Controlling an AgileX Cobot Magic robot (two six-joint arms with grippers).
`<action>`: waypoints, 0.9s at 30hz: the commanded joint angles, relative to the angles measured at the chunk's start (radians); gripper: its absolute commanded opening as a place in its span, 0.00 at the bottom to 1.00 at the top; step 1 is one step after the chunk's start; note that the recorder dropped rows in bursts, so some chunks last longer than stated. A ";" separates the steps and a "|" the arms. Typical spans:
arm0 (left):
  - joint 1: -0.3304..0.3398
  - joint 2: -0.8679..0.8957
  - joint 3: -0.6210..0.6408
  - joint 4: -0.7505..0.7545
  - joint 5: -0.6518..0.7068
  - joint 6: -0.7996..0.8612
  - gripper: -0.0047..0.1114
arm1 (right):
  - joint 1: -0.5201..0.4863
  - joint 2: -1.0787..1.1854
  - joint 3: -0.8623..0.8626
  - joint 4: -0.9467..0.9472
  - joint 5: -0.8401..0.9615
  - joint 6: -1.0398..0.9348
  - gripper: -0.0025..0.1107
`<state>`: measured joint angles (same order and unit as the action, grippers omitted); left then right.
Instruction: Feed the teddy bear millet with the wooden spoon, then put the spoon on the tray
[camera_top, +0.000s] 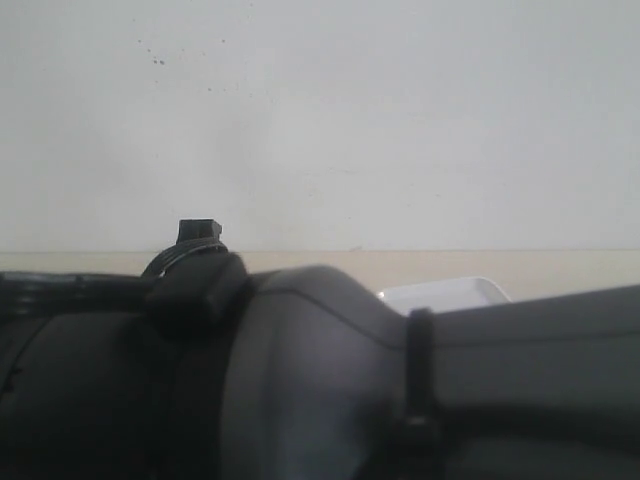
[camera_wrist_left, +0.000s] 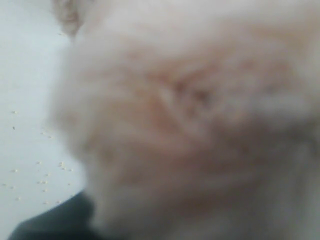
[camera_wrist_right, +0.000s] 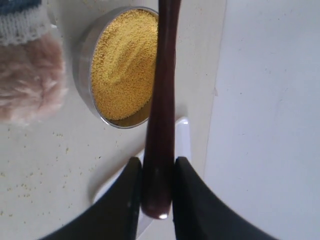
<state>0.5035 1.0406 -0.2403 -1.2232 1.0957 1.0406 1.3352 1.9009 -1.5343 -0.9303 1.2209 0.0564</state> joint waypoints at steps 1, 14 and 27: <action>0.002 -0.007 0.001 -0.022 0.023 0.008 0.07 | 0.000 -0.005 -0.002 -0.044 0.000 0.003 0.05; 0.002 -0.007 0.001 -0.022 0.023 0.008 0.07 | 0.001 -0.033 0.099 -0.106 0.000 0.045 0.05; 0.002 -0.007 0.001 -0.022 0.023 0.008 0.07 | 0.041 -0.065 0.149 -0.153 0.000 0.128 0.05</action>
<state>0.5035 1.0406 -0.2403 -1.2232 1.0957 1.0406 1.3596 1.8659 -1.3858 -1.0963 1.2169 0.1774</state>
